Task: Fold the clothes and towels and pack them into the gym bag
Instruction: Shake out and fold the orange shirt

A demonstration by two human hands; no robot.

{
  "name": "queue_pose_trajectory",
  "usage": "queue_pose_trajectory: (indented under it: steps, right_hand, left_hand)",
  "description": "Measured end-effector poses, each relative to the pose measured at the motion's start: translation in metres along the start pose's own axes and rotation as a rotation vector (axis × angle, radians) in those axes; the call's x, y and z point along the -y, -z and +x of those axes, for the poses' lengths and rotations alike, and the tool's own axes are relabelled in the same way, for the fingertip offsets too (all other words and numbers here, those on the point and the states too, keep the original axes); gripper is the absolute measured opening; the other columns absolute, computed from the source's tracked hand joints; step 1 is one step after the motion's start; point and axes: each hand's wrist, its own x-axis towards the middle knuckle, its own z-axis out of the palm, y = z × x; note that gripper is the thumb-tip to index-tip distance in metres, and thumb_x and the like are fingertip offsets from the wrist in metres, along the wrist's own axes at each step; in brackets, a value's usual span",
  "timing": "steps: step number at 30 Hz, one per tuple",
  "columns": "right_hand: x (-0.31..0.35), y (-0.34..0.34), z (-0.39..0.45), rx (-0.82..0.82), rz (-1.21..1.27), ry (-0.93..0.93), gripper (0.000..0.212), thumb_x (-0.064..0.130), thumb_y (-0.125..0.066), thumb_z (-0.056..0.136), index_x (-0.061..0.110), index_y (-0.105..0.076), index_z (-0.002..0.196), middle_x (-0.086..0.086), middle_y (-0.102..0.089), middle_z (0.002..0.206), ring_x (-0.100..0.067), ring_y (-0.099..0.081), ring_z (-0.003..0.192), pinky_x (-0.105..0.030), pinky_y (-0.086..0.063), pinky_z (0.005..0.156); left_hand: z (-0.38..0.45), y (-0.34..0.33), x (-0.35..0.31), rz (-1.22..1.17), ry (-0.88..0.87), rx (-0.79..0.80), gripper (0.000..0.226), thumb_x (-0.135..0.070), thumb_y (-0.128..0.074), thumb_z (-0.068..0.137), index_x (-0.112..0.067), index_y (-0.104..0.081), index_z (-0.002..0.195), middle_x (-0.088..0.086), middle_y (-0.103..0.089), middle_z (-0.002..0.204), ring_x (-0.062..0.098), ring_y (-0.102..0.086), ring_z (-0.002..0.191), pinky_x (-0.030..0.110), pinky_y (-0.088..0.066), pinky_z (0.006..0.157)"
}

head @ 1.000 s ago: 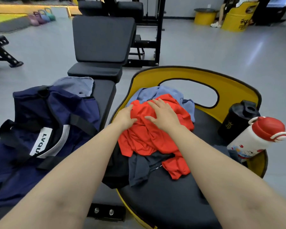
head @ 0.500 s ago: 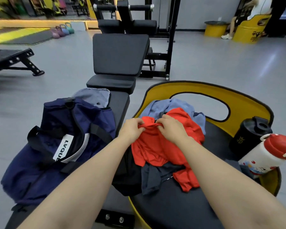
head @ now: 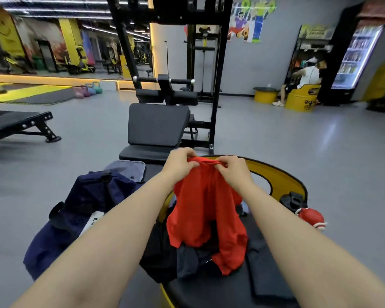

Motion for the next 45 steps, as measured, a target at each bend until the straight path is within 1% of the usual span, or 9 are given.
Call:
queue_pose_trajectory:
  steps: [12,16,19,23,27,31,35,41,45]
  right_hand:
    - [0.101,0.134,-0.006,-0.203,0.121,0.054,0.021,0.017,-0.059,0.090,0.009,-0.074,0.103,-0.010,-0.071,0.105,-0.023,-0.060,0.106,-0.024,-0.040,0.084]
    - [0.130,0.165,-0.009,-0.253,0.127,0.081,0.021,0.016,-0.059,0.088,0.011,-0.075,0.102,-0.008,-0.072,0.106,-0.021,-0.061,0.106,-0.023,-0.040,0.084]
    - [0.146,0.183,-0.013,-0.290,0.138,0.086,0.021,0.016,-0.059,0.089,0.012,-0.074,0.103,-0.007,-0.072,0.107,-0.020,-0.061,0.107,-0.020,-0.037,0.078]
    - [0.165,0.201,-0.022,-0.307,0.177,0.144,0.021,0.018,-0.059,0.090,0.013,-0.074,0.103,-0.005,-0.071,0.106,-0.017,-0.060,0.104,-0.018,-0.037,0.078]
    - [0.185,0.215,-0.036,-0.330,0.225,0.234,0.020,0.018,-0.060,0.090,0.012,-0.073,0.104,-0.004,-0.071,0.101,-0.013,-0.058,0.092,-0.020,-0.040,0.076]
    - [0.197,0.224,-0.049,-0.325,0.230,0.307,0.019,0.017,-0.062,0.089,0.011,-0.072,0.104,0.002,-0.063,0.088,-0.010,-0.055,0.085,-0.023,-0.044,0.077]
    - [0.201,0.227,-0.060,-0.232,0.280,0.362,0.019,0.021,-0.066,0.088,0.014,-0.068,0.106,0.001,-0.063,0.091,-0.015,-0.059,0.089,-0.026,-0.050,0.077]
    - [0.180,0.239,-0.075,-0.242,0.377,0.374,0.020,0.027,-0.073,0.083,0.021,-0.064,0.100,0.004,-0.065,0.092,-0.015,-0.062,0.091,-0.025,-0.053,0.079]
    - [0.161,0.245,-0.084,-0.203,0.337,0.242,0.049,0.031,-0.073,0.082,0.015,-0.057,0.125,-0.001,-0.061,0.118,-0.017,-0.057,0.106,-0.021,-0.046,0.083]
  left_hand:
    - [-0.010,0.099,-0.111,0.020,-0.114,-0.191,0.015,-0.019,-0.067,0.085,-0.014,-0.066,0.099,0.003,-0.063,0.102,0.017,-0.058,0.096,0.029,-0.045,0.085]
    - [-0.019,0.124,-0.141,0.056,-0.172,-0.347,0.020,-0.017,-0.069,0.083,-0.012,-0.051,0.093,0.000,-0.051,0.088,0.018,-0.050,0.081,0.032,-0.044,0.075]
    - [-0.026,0.136,-0.160,-0.032,-0.161,-0.269,0.010,-0.021,-0.062,0.088,-0.012,-0.058,0.088,-0.002,-0.059,0.078,0.016,-0.056,0.075,0.030,-0.047,0.074]
    - [-0.036,0.149,-0.181,-0.235,-0.076,-0.101,0.029,-0.031,-0.052,0.096,-0.007,-0.065,0.089,0.010,-0.068,0.083,0.019,-0.067,0.072,0.036,-0.057,0.075]
    - [-0.042,0.162,-0.200,-0.475,0.026,-0.095,0.028,-0.033,-0.054,0.095,-0.014,-0.058,0.076,0.006,-0.063,0.082,0.014,-0.062,0.070,0.034,-0.055,0.075]
    - [-0.050,0.174,-0.217,-0.840,0.073,-0.001,0.037,-0.040,-0.061,0.089,-0.007,-0.061,0.107,0.006,-0.062,0.094,0.021,-0.061,0.090,0.032,-0.053,0.082]
    - [-0.061,0.185,-0.229,-0.776,-0.018,-0.002,0.013,-0.021,-0.062,0.092,-0.010,-0.064,0.098,0.011,-0.063,0.095,0.025,-0.060,0.089,0.036,-0.053,0.082]
    - [-0.070,0.194,-0.231,-0.593,-0.094,-0.052,0.019,-0.028,-0.058,0.093,-0.014,-0.064,0.105,0.008,-0.067,0.101,0.025,-0.063,0.101,0.040,-0.051,0.092]
    - [-0.076,0.199,-0.239,-0.559,-0.153,-0.039,0.022,-0.030,-0.057,0.093,-0.014,-0.063,0.108,0.004,-0.065,0.098,0.023,-0.062,0.098,0.039,-0.051,0.092]
